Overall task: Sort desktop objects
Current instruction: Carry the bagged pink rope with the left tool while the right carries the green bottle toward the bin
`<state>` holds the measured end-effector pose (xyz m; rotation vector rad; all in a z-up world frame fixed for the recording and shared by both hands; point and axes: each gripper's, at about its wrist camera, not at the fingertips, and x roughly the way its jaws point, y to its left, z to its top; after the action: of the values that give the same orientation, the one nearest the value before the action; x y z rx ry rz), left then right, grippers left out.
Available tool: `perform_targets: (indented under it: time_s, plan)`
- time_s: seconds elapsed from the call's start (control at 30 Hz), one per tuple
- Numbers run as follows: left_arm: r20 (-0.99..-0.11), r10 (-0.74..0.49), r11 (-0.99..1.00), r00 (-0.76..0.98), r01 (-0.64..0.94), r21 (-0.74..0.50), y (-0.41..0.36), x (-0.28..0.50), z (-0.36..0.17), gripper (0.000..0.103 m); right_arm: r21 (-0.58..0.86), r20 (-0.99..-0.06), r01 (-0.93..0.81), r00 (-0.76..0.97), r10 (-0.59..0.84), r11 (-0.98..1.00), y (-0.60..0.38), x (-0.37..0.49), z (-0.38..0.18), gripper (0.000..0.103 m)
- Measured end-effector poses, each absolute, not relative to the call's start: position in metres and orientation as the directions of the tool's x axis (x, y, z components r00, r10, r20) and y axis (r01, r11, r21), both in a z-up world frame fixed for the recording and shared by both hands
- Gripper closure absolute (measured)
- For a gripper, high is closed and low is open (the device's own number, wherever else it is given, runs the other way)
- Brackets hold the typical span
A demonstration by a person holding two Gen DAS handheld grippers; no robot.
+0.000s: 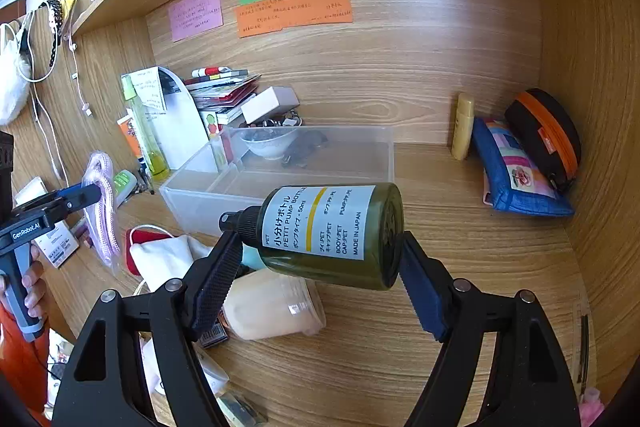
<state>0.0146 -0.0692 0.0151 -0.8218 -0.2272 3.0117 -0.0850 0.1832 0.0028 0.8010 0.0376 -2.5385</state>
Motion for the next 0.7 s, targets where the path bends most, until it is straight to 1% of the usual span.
perform_targets:
  time_s: [0.1, 0.27, 0.4, 0.43, 0.47, 0.57, 0.6, 0.7]
  plan:
    - [-0.493, 0.052, -0.991, -0.869, 0.014, -0.13, -0.067, 0.005, 0.023, 0.055, 0.112, -0.538, 0.449, -0.722, -0.434, -0.886, 0.18, -0.092, 0.007, 0.028]
    - [-0.504, 0.066, -0.991, -0.861, 0.002, -0.133, -0.064, -0.016, 0.034, 0.055, 0.112, -0.537, 0.458, -0.719, -0.442, -0.882, 0.174, -0.108, 0.012, 0.028]
    - [-0.486, 0.074, -0.991, -0.871, -0.011, -0.132, -0.062, -0.03, 0.047, 0.056, 0.102, -0.534, 0.462, -0.722, -0.44, -0.881, 0.169, -0.12, 0.018, 0.028]
    - [-0.479, 0.081, -0.991, -0.874, -0.019, -0.132, -0.061, -0.034, 0.051, 0.063, 0.102, -0.534, 0.461, -0.722, -0.44, -0.881, 0.168, -0.123, 0.019, 0.028]
    - [-0.473, 0.091, -0.991, -0.876, -0.033, -0.13, -0.059, -0.037, 0.055, 0.067, 0.099, -0.532, 0.461, -0.724, -0.439, -0.882, 0.166, -0.126, 0.021, 0.028]
    - [-0.478, 0.094, -0.993, -0.873, -0.049, -0.106, -0.051, -0.052, 0.06, 0.069, 0.078, -0.533, 0.457, -0.732, -0.424, -0.886, 0.159, -0.134, 0.025, 0.028]
    - [-0.485, 0.076, -0.995, -0.871, -0.037, -0.09, -0.048, -0.058, 0.058, 0.069, 0.074, -0.536, 0.455, -0.733, -0.42, -0.887, 0.157, -0.137, 0.024, 0.028]
    - [-0.525, 0.078, -0.995, -0.847, -0.035, -0.092, -0.045, -0.074, 0.043, 0.069, 0.086, -0.553, 0.457, -0.717, -0.424, -0.885, 0.152, -0.145, 0.019, 0.028]
